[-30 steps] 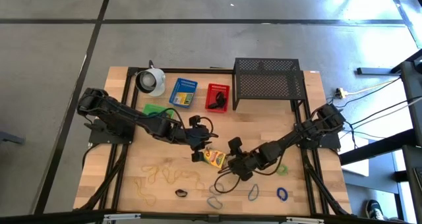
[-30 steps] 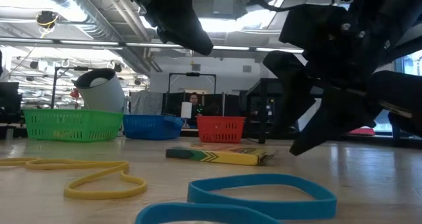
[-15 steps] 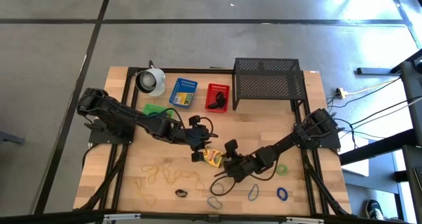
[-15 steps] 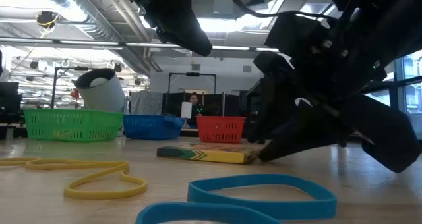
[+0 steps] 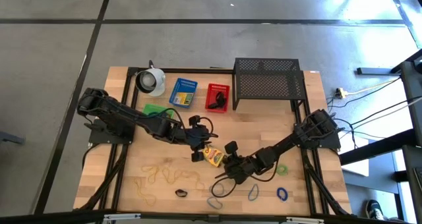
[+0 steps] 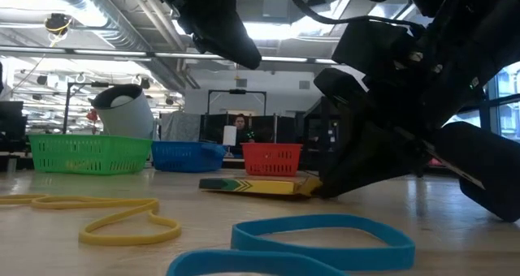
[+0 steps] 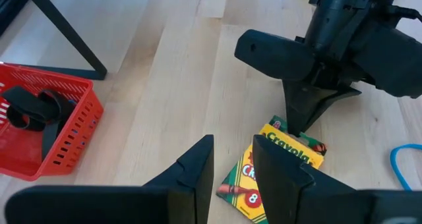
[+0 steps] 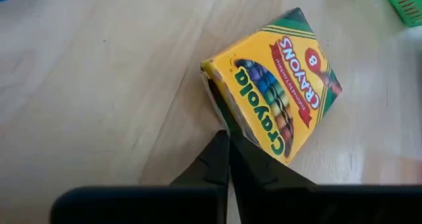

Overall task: Pick & Place Office Desk Supplies
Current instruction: Put the yellow crayon box into the blue bin

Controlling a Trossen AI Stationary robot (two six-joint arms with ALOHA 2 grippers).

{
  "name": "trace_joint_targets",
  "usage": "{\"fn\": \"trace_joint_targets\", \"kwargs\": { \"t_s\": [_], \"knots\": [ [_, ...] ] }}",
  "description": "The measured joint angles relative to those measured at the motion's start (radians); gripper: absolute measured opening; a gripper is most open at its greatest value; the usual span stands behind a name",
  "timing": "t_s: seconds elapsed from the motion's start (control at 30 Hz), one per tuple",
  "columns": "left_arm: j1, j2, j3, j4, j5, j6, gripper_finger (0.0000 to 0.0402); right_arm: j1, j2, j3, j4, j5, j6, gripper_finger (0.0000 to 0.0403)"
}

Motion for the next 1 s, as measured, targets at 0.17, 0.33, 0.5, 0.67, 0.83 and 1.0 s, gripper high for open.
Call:
{"fn": "trace_joint_targets", "kwargs": {
  "t_s": [0.17, 0.33, 0.5, 0.67, 0.83, 1.0],
  "knots": [
    [0.0, 0.0, 0.0, 0.002, 0.002, 0.028, 0.0098, -0.001, -0.037, -0.006, -0.022, -0.006, 0.0, 0.0005],
    [-0.021, 0.0, 0.0, 0.014, 0.058, 0.125, 0.0098, -0.001, -0.137, -0.01, -0.045, -0.01, 0.048, 0.0005],
    [-0.087, 0.003, -0.001, 0.087, 0.095, 0.185, 0.0106, -0.002, -0.225, -0.008, -0.041, -0.039, 0.114, 0.0005],
    [-0.142, 0.005, -0.001, 0.131, 0.061, 0.221, 0.014, -0.002, -0.266, -0.006, -0.036, -0.048, 0.145, 0.0005],
    [-0.168, 0.009, -0.001, 0.15, 0.048, 0.22, 0.018, -0.004, -0.272, -0.006, -0.033, -0.048, 0.182, 0.0005],
    [-0.167, 0.061, -0.001, 0.158, -0.036, 0.194, 0.02, -0.014, -0.272, -0.005, -0.028, -0.047, 0.193, 0.0005]
  ]
}}
